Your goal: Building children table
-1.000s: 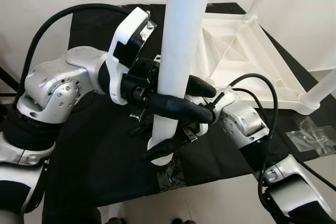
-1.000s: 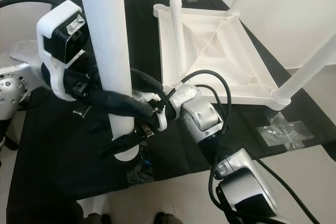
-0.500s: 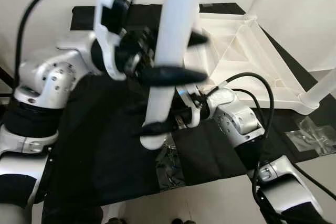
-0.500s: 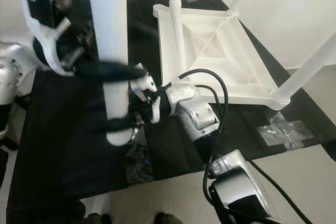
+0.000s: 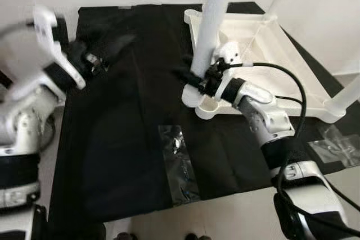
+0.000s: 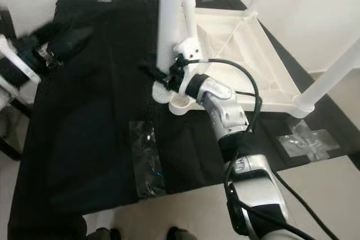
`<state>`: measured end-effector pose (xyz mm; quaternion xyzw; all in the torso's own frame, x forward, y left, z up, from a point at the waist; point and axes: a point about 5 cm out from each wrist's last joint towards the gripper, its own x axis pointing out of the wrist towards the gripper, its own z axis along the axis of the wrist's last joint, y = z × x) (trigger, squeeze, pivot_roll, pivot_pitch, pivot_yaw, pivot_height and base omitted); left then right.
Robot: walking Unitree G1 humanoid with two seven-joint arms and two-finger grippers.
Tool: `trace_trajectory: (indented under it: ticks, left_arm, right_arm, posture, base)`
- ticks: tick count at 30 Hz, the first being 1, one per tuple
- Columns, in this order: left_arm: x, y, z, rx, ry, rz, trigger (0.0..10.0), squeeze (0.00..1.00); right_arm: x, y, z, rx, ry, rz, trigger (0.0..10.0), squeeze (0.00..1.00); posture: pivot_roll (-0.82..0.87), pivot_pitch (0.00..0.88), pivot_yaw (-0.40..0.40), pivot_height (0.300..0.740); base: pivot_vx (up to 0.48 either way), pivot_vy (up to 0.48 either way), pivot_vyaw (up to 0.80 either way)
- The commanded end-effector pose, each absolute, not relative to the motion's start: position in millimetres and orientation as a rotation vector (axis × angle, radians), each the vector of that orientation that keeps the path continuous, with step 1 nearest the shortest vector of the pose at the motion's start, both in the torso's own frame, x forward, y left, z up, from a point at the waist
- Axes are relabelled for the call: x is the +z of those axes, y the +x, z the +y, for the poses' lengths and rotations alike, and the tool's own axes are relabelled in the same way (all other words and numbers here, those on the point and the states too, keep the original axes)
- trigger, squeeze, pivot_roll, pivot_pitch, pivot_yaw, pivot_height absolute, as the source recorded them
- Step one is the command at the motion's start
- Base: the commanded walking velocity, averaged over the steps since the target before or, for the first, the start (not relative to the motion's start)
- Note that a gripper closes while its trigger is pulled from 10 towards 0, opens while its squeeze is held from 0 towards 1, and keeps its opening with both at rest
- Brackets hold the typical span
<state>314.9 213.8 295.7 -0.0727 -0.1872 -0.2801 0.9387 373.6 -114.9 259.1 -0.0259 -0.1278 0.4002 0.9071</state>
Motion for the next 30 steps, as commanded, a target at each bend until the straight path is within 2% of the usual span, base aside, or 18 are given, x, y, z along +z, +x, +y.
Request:
trace_trajectory:
  ticks: [1,5,11,18,21,26,30]
  left_arm:
    - [283.5,305.5,209.0,-0.488,-0.156,-0.380,10.0,0.00]
    - [250.5,290.5,198.8,-0.402,-0.163,-0.295,10.0,0.00]
    - [233.6,276.7,194.6,-0.353,-0.209,-0.271,10.0,0.00]
    - [243.2,282.3,193.0,-0.324,-0.218,-0.323,10.0,0.00]
    - [245.9,283.7,190.4,-0.324,-0.225,-0.333,10.0,0.00]
    - [244.6,278.7,185.1,-0.313,-0.234,-0.327,10.0,0.00]
    - [244.2,277.9,184.1,-0.313,-0.236,-0.328,10.0,0.00]
  right_arm:
    - [256.0,369.4,-117.7,0.757,-0.047,-0.264,10.0,0.00]
    - [251.7,361.1,-115.2,0.701,-0.023,-0.268,10.0,0.00]
    - [241.0,355.9,-110.5,0.673,0.007,-0.229,10.0,0.00]
    - [240.5,355.8,-100.4,0.654,-0.011,-0.244,10.0,0.00]
    - [241.7,354.4,-98.2,0.656,0.001,-0.252,10.0,0.00]
    - [244.7,347.3,-96.3,0.690,0.048,-0.260,10.0,0.00]
    - [246.0,345.3,-95.2,0.708,0.054,-0.271,10.0,0.00]
  posture:
    - [0.08,0.185,-0.104,0.740]
    - [0.09,0.180,-0.108,0.740]
    - [0.09,0.178,-0.108,0.740]
    - [0.09,0.179,-0.098,0.740]
    - [0.08,0.181,-0.097,0.740]
    - [0.08,0.184,-0.097,0.740]
    - [0.08,0.186,-0.096,0.740]
  base:
    - [0.000,0.000,0.00]
    - [0.000,0.000,0.00]
    - [0.000,0.000,0.00]
    - [0.244,0.000,-0.23]
    - [0.292,0.000,-0.80]
    - [0.294,0.000,0.00]
    - [0.295,0.000,0.76]
